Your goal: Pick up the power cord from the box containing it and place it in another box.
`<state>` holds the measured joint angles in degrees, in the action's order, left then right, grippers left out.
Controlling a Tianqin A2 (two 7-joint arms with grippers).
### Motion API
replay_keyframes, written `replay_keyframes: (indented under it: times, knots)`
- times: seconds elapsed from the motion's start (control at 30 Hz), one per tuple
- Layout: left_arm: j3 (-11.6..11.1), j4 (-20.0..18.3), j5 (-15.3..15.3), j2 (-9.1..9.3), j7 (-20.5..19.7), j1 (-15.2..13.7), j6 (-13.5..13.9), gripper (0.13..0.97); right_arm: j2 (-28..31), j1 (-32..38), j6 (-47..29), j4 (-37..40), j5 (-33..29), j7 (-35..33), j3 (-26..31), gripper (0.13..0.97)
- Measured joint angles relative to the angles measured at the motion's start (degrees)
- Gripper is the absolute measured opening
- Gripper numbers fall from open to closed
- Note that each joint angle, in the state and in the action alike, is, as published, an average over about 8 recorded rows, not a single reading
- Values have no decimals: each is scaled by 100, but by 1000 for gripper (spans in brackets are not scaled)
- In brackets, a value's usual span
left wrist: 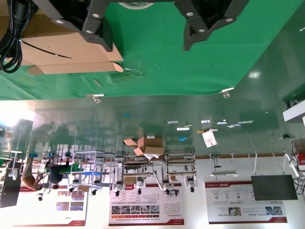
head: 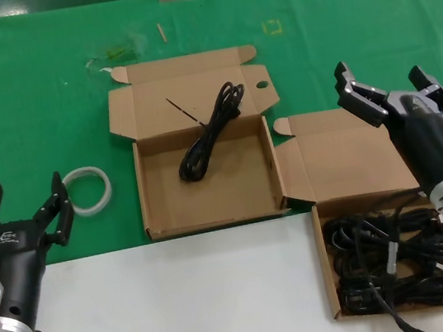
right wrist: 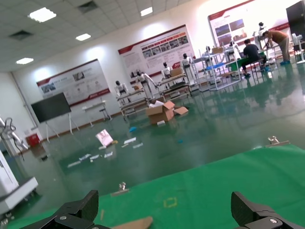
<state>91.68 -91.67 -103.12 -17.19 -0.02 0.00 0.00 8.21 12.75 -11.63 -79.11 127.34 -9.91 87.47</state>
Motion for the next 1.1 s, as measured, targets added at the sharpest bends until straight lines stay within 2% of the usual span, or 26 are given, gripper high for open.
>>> replay_keyframes:
  times: [0.07,0.33,0.37,0.63,0.93,1.1]
  knots:
    - [0,0,0,0,0,0,0,414,38,-54,49,-53,-102,42,18,966]
    - [0,0,-1,0,0,0,0,629,190,-270,245,-266,-512,209,89,966]
    - [0,0,-1,0,0,0,0,629,210,-298,270,-292,-564,231,98,966]
    - [0,0,-1,0,2,0,0,808,362,-514,469,-507,-976,400,169,966]
    - [0,0,-1,0,3,0,0,919,532,-756,689,-744,-1434,587,249,966]
    - [0,0,-2,0,2,0,0,942,628,-892,813,-879,-1693,693,294,966]
